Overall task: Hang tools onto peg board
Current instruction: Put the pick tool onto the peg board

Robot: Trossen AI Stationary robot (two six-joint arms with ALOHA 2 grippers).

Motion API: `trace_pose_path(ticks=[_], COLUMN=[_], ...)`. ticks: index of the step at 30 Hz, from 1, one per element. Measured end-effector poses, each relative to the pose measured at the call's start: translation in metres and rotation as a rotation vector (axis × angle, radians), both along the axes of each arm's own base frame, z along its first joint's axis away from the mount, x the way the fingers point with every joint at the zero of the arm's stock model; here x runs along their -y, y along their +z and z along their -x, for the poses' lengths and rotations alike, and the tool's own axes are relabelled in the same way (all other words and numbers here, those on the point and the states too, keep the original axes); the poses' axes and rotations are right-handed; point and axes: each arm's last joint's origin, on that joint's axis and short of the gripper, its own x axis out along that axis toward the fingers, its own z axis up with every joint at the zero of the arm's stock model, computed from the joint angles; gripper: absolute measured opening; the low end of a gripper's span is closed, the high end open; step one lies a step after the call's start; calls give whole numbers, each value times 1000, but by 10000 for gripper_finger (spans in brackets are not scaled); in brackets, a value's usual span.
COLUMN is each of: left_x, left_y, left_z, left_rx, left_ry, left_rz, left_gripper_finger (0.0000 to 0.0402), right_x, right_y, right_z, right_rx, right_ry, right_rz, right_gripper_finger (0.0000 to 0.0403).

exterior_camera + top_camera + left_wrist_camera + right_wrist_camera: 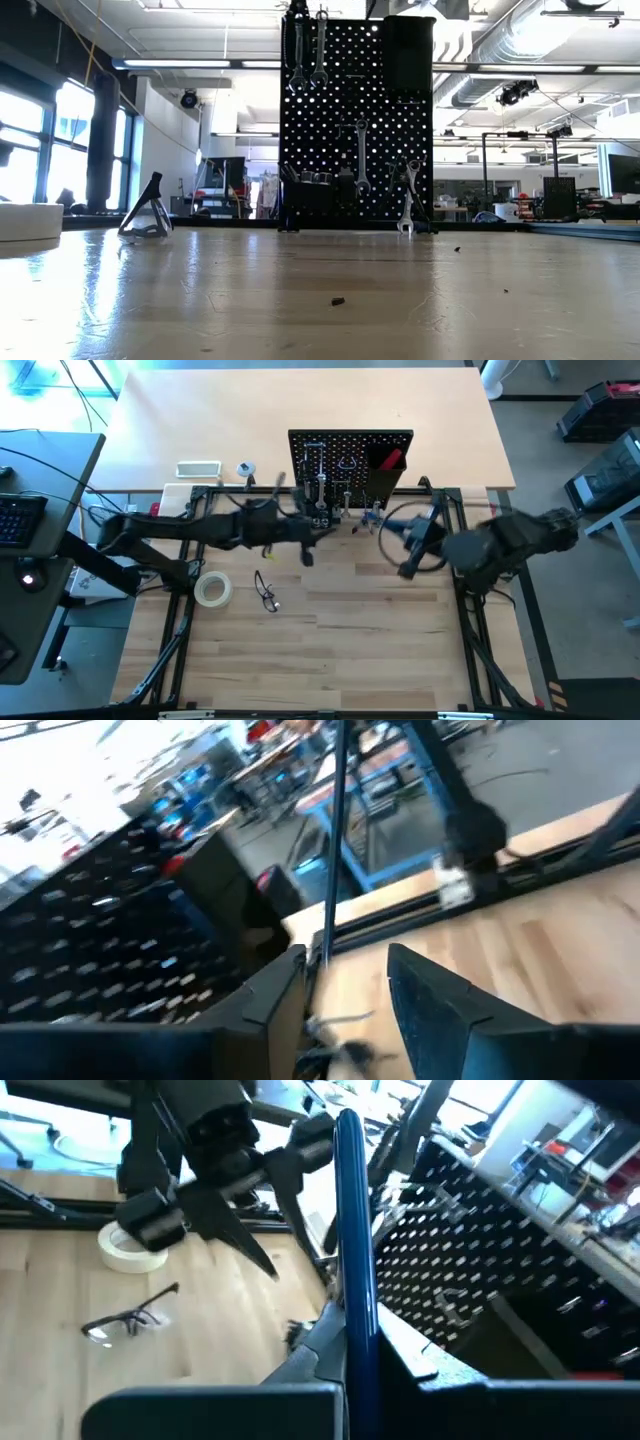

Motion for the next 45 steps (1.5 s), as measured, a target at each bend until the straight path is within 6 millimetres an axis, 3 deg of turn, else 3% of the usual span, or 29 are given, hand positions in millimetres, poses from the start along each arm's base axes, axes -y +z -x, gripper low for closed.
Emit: trace_pose_path(ticks=[4, 9, 16, 19, 25, 29, 37, 45], left_x=[0, 3, 12, 15, 17, 17, 17, 17], left_y=[12, 7, -23, -41, -74, -86, -92, -92], left_z=[25, 48, 65, 68, 69, 69, 71, 71], left_rx=[-48, -201, -508, -576, -629, -624, -640, -645], left_ry=[29, -12, -153, -152, -137, -120, -99, -100], left_rz=[23, 132, 338, 378, 407, 438, 472, 472], left_gripper_finger=[141, 142, 142, 142, 142, 142, 142, 142], right_x=[22, 45, 76, 85, 110, 135, 173, 189], right_y=[33, 74, 106, 111, 103, 90, 71, 48], right_z=[13, 34, 70, 75, 58, 44, 24, 0], right_rx=[25, 109, 127, 107, 9, -85, -167, -291], right_ry=[7, 60, -22, -25, -41, -122, -113, -95], right_rz=[17, 23, 24, 4, -39, -80, -216, -323], right_gripper_finger=[10, 10, 10, 10, 10, 10, 10, 10])
